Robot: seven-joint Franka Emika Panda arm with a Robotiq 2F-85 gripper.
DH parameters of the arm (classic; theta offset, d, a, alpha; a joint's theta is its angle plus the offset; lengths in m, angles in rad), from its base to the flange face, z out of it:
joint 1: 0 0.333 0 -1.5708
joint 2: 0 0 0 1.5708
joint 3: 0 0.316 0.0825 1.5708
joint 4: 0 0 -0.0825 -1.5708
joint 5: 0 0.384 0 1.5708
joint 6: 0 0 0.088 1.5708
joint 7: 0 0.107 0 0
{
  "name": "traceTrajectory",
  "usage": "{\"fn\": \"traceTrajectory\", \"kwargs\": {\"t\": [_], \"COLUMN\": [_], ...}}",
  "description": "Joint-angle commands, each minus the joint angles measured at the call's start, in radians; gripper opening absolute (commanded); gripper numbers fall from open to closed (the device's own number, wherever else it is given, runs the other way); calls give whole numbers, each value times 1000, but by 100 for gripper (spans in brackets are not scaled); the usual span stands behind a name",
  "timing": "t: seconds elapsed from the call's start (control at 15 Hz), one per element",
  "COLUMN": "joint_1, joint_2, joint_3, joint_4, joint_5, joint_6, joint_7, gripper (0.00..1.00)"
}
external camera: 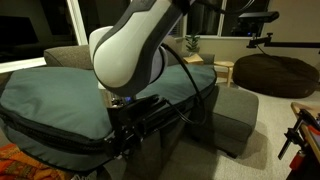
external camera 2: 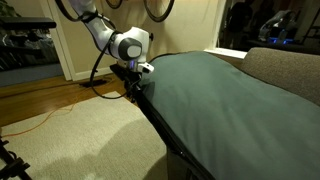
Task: Close the zip on the green bag
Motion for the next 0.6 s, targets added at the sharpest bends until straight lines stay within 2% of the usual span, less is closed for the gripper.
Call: {"fn": "traceTrajectory", "kwargs": {"t": [0.0, 0.2, 0.53], "joint_1": [-3, 4, 17], "joint_2": [13, 5, -4], "joint_3": [-1, -8, -13], "joint_4": [32, 26, 22], "joint_5": [23, 22, 18], "joint_6": [-2, -6, -13], "joint_7": [-13, 4, 21], "gripper": [29, 8, 0]}}
